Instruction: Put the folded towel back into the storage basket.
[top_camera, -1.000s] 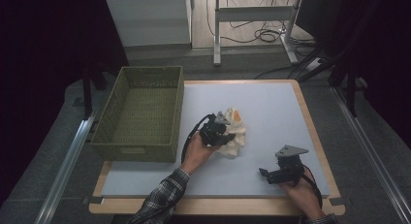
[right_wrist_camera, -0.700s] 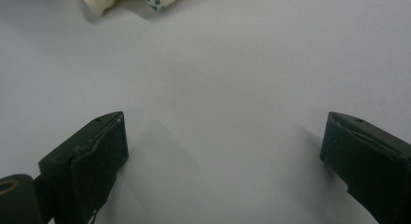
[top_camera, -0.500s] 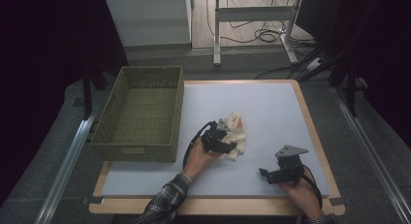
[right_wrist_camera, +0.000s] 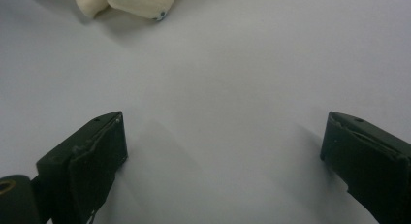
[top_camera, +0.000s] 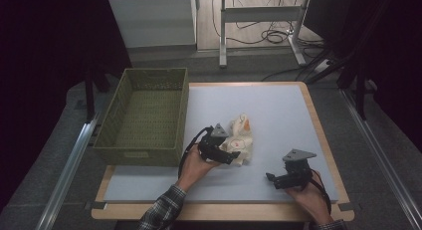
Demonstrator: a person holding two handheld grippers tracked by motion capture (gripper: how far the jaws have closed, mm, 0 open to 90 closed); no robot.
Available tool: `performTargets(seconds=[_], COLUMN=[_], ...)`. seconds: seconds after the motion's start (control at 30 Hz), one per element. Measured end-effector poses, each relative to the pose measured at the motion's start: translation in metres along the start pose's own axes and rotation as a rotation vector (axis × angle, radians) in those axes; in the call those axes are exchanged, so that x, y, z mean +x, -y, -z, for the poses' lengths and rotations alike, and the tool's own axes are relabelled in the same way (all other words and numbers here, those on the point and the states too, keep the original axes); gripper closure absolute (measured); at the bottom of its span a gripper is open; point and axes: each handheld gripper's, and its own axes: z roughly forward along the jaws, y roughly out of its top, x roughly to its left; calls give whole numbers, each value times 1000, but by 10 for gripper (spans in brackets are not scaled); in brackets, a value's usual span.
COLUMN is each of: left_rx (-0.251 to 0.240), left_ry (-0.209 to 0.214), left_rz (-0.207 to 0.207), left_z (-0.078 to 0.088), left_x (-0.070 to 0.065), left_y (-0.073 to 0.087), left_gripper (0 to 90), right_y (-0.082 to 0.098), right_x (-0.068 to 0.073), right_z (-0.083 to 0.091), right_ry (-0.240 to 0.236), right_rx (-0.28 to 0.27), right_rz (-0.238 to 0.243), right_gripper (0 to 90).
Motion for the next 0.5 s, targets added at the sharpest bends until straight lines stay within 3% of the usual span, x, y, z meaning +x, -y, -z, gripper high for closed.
performTargets(seconds=[0.3, 0.5], left_rx=[-4, 18], left_ry=[-17, -64], left_rz=[14, 4], left_z=[15, 16], left_x=[-12, -17], left_y=[28, 52], left_gripper=[195, 193], right_y=[0, 0], right_x=[0, 1], right_z=[1, 6], right_ry=[-4, -24], right_rx=[-5, -20], right_rz=[-2, 22], right_gripper=[58, 250])
